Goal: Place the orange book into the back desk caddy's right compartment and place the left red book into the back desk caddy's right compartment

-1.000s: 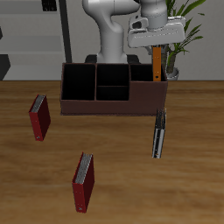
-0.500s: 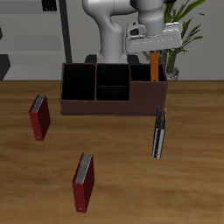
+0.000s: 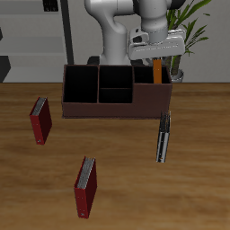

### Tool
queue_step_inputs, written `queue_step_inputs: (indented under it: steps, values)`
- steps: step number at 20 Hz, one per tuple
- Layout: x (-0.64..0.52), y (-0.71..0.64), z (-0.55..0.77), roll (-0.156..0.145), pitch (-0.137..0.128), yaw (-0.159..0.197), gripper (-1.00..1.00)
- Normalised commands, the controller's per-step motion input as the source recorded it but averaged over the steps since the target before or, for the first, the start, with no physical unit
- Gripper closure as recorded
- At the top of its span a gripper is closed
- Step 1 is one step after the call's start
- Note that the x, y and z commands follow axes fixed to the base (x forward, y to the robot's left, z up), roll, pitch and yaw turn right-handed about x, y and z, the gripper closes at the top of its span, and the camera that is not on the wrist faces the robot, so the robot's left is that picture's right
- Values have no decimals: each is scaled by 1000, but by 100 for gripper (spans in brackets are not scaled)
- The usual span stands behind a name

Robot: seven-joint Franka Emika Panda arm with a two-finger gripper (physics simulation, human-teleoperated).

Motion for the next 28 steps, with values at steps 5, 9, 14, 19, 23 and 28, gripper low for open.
queue_step_inputs:
  steps: [5, 9, 14, 19, 23, 28]
  values:
    - [20, 20, -242, 10, 38, 24, 100]
    - [-26, 39, -165, 8, 25, 23, 100]
    - [48, 72, -196, 0, 58, 14, -100]
    - [40, -23, -80, 17, 33, -7, -100]
    - [60, -10, 15, 4, 2, 18, -100]
    - [46, -23, 118, 12, -23, -10, -100]
